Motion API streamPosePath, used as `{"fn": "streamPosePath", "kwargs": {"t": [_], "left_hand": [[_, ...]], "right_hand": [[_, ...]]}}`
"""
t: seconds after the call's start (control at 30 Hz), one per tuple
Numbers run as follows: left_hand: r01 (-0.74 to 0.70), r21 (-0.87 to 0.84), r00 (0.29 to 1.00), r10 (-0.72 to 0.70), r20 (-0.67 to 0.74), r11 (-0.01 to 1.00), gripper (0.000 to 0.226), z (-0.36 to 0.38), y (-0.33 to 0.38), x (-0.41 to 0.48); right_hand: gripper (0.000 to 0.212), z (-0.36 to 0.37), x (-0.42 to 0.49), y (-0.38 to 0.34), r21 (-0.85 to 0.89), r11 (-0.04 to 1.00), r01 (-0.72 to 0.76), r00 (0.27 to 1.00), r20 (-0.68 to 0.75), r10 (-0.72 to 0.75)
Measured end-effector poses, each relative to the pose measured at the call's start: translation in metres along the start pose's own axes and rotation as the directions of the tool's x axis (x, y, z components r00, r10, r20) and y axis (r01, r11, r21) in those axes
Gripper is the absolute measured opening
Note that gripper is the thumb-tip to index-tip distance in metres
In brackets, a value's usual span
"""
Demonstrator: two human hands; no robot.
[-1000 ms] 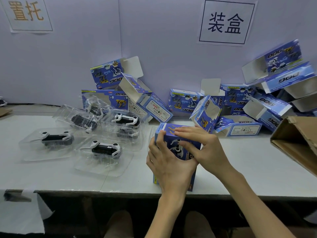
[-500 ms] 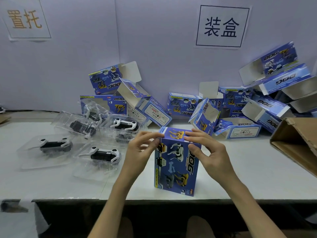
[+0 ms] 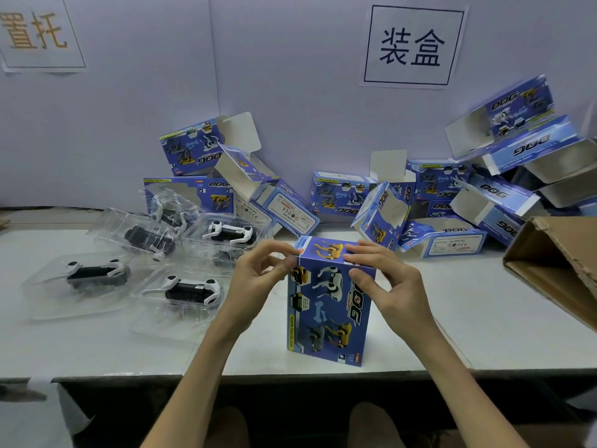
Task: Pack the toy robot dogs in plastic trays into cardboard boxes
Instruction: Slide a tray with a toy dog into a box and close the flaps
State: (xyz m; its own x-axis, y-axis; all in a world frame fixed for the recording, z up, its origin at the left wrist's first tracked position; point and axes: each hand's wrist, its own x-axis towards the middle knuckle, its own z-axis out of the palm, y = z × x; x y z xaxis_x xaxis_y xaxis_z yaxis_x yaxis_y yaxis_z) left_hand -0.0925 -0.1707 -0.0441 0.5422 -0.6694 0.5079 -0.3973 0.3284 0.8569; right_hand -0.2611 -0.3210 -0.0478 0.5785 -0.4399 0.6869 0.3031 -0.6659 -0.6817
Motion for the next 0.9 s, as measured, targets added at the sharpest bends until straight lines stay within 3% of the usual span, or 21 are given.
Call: {"fn": "streamPosePath", "kwargs": {"t": [0.4,0.73,0.77,0.83,0.9], "left_hand": [[-0.072,-0.006,0.992,0.071,-0.101,0.997,0.013,0.011,-0.003,-0.008],[-0.02,0.009,0.999,0.02,-0.042,1.0,0.011,0.006,0.0,-0.005],[0.02,0.015,1.0,-0.02,-0.001,1.0,0.021,0.004,-0.002,-0.003],[0.151,0.065,0.981,-0.158,0.114,0.986,0.064,0.0,-0.006,0.0],[0.227,0.093,0.952,-0.241,0.191,0.969,0.081,0.001,-0.01,0.0]], "right_hand": [[0.02,0.006,-0.003,0.001,0.038,0.999,0.007,0.999,-0.043,-0.006],[0.018,0.005,-0.003,-0.001,0.178,0.981,-0.076,0.996,-0.033,0.083],[0.018,0.005,-0.003,0.0,0.188,0.979,-0.078,0.996,-0.036,0.086],[0.019,0.004,-0.003,0.002,0.185,0.98,-0.071,0.996,-0.04,0.08],[0.02,0.005,-0.004,0.004,0.177,0.981,-0.082,0.995,-0.037,0.09]]}}
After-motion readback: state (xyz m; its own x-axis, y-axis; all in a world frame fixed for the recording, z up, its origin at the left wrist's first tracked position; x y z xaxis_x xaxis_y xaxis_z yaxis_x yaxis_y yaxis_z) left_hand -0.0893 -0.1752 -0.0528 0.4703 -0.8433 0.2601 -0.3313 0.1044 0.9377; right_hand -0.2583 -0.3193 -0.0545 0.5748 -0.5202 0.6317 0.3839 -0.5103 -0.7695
